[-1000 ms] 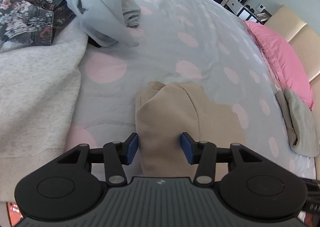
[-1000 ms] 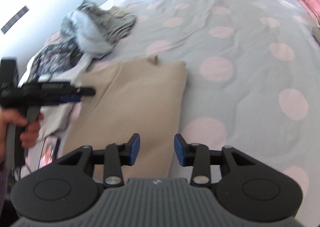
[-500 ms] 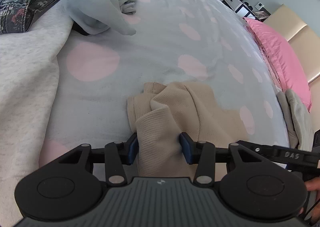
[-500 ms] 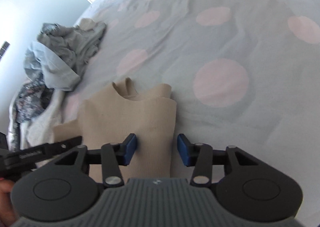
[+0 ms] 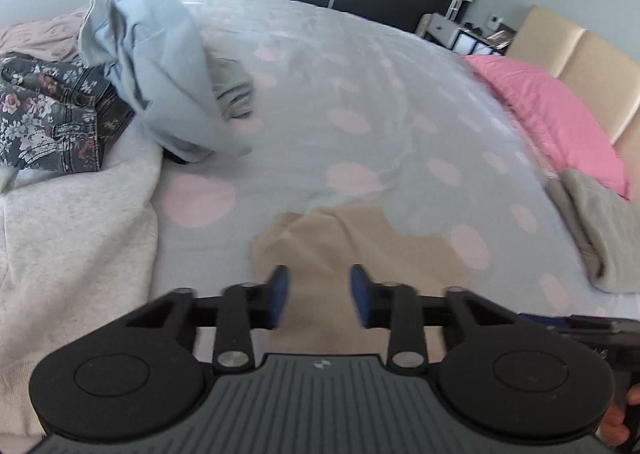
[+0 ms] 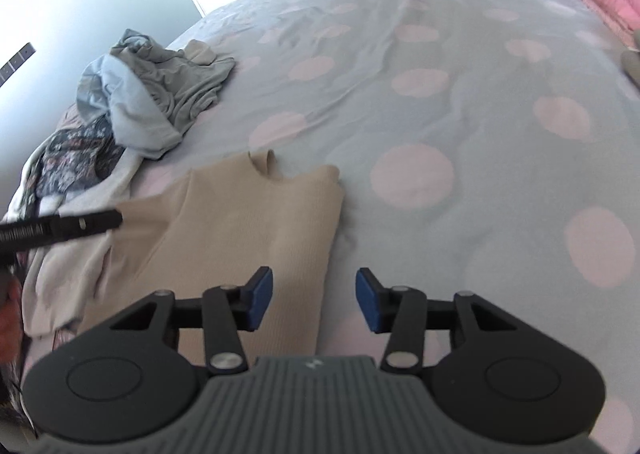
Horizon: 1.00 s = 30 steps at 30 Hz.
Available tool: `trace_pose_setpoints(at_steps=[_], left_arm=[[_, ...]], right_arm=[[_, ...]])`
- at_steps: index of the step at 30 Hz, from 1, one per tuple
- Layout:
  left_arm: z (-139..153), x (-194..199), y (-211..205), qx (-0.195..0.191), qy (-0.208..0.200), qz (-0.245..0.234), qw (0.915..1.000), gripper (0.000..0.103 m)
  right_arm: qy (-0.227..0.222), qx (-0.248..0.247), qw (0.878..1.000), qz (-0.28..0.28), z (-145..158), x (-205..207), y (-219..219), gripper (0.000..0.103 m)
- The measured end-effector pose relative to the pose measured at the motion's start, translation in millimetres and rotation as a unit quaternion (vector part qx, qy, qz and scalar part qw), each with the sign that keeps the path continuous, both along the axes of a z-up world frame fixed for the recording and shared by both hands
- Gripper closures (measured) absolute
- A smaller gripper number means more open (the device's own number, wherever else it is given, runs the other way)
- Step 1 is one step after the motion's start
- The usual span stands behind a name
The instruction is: Fold clothes
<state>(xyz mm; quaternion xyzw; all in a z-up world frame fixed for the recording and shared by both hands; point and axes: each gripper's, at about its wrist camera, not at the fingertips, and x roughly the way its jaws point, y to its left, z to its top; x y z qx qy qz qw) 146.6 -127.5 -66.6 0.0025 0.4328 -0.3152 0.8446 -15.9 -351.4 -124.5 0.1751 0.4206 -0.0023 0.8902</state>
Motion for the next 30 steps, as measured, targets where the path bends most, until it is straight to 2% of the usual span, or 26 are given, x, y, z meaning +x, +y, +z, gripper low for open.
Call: trace_pose_setpoints(at_steps=[3, 5, 9, 13, 17, 20, 23, 27, 30], left_arm=[[8.6, -30.1, -0.9, -0.005, 0.001, -0.022, 0.9998, 0.088], [9.4, -51.7, -5.4, 0.006, 0.001, -0.036, 0.9993, 0.089], [-1.4, -95.0, -15.3, 0.061, -0.015, -0.073, 0.9954, 0.092], [-18.5, -112.7, -12.9, 0.084, -0.013, -0.078, 0.9933, 0.092], [-37.1, -106.3, -4.1, 0.109, -0.016, -0.049, 0.9927, 0.096], [-49.5, -101.4, 4.1, 0.102, -0.007, -0.040, 0.9939, 0.098], [-57.1, -102.6, 2.0, 0.108, -0.020, -0.042, 0.9931, 0.098], [-64.6, -111.9, -7.2, 0.125, -0.043, -0.019, 0.9911, 0.098], [-65.4, -119.7, -13.9, 0.141, -0.060, -0.011, 0.9881, 0.098]], right_arm=[[-0.001, -0.021, 1.000, 0.003, -2.0, -31.1, 13.2, 0.079], [-0.002, -0.036, 0.999, 0.005, -3.3, -51.9, 22.0, 0.079], [-0.003, -0.064, 0.998, 0.010, -6.0, -93.4, 39.7, 0.077], [-0.006, -0.087, 0.996, 0.013, -9.9, -129.2, 56.1, 0.077], [-0.016, -0.078, 0.997, 0.012, -21.2, -133.0, 66.2, 0.077], [-0.022, -0.071, 0.997, 0.007, -28.1, -133.4, 71.6, 0.077], [-0.028, -0.049, 0.998, -0.009, -28.3, -124.5, 67.8, 0.075], [-0.032, -0.039, 0.999, -0.017, -35.2, -114.4, 69.5, 0.075], [-0.047, -0.045, 0.998, -0.019, -35.5, -116.2, 71.2, 0.083]])
